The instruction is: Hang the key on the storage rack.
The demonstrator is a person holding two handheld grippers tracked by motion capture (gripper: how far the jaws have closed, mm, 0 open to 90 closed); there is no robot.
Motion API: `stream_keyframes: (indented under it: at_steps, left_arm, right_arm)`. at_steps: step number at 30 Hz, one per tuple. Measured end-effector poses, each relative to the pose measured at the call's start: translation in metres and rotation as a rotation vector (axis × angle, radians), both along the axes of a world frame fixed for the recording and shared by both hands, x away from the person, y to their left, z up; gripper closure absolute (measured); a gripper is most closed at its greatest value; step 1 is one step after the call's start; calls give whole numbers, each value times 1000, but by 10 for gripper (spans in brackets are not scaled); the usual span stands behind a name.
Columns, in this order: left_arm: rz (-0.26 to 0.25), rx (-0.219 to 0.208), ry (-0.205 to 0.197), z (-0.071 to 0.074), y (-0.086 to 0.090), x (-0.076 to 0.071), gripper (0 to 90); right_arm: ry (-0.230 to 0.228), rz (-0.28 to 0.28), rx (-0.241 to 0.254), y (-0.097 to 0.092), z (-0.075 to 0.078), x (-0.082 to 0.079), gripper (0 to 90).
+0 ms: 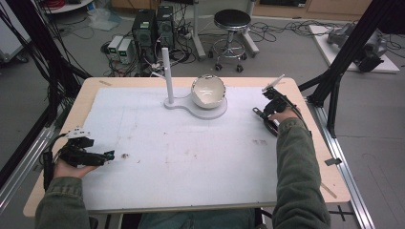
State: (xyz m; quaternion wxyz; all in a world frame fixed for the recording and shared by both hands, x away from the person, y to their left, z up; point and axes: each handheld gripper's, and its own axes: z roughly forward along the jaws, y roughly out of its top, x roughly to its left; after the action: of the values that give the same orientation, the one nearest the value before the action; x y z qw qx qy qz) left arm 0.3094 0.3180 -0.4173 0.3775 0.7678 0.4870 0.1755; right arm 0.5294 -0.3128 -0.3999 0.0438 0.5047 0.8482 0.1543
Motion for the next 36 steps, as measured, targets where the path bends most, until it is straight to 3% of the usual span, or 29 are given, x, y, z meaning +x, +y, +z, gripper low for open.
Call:
stream_keyframes:
  at_steps: [9, 21, 30, 31, 36]
  left_arm:
    - [-6, 3, -7, 2, -1, -1, 18]
    - [-27, 3, -8, 4, -6, 0, 18]
    - [-34, -20, -19, 6, -5, 0, 18]
    - [-34, -20, -19, 6, -5, 1, 18]
    - [-34, -18, -19, 5, -5, 1, 18]
  right_arm:
    - [-36, 33, 53, -8, 28, -20, 841]
    - [-33, 102, 110, -1, 45, -36, 840]
    - [-32, 195, 125, 33, 55, -43, 838]
    - [-36, 226, 140, 44, 60, -43, 838]
    - [-47, 270, 161, 61, 70, -45, 837]
